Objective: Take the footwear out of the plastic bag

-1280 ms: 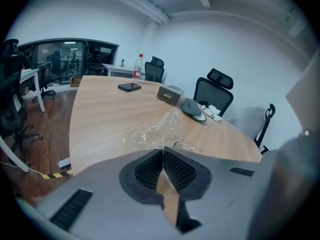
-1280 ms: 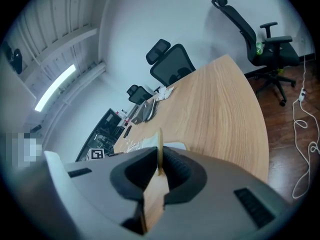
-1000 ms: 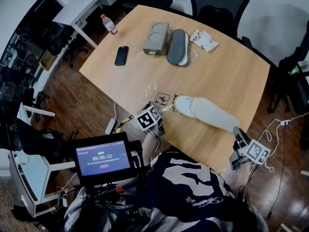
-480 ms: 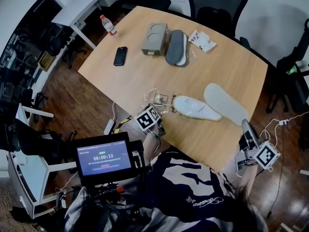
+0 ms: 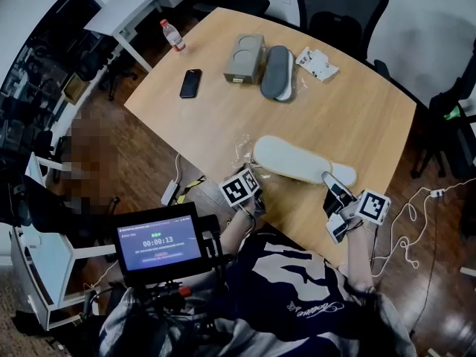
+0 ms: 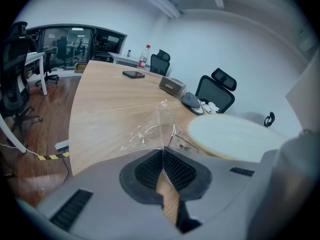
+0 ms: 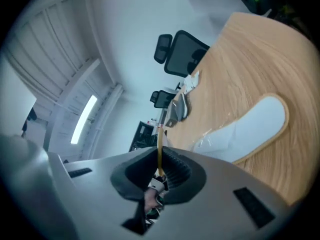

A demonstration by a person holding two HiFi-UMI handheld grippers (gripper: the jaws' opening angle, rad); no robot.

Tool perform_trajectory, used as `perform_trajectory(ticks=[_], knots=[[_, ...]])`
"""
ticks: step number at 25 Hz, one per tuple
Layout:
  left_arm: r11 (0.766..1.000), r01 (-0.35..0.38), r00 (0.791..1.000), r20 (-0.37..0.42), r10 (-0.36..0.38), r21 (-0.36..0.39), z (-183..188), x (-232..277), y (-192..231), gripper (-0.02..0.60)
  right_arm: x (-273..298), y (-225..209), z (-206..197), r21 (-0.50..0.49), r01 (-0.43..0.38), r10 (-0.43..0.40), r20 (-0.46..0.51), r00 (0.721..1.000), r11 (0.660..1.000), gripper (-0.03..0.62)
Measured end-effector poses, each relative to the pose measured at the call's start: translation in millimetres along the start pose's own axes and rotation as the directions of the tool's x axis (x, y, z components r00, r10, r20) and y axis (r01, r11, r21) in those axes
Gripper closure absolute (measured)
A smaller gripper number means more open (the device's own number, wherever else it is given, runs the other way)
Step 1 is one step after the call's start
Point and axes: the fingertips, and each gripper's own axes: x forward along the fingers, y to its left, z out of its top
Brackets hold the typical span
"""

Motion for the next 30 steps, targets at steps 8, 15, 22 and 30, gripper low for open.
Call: perform_trajectory(ticks=[8,15,22,30], knots=[[0.991,0.034,0.999,-0.036,-0.029,0.131,-4,0,-8,0.572,8,-75,-28,-0.043,0.320,-0.323,-0.088,0.942,0.946,0.566],[0.985,0.094,0.992,-0.102,-0.080,0.147,-6,-13,-5,0.480,1,-120,-41,-0.128,0.467,-0.482,-0.126,0.867,0.875,0.554],[0.949,0.224,0.969,-0.153,-0.193,0.224,-5,-25,-23,0.443,-3,-136,-50,-0.320,0.528,-0.592,-0.151,0.791,0.787,0.517],[0.959,0.135,0.985,-0.135,-0.103,0.250,1,-6,-9,0.443,-40,-132,-22,-0.407,0.544,-0.624,-0.086,0.777,0.734,0.396]])
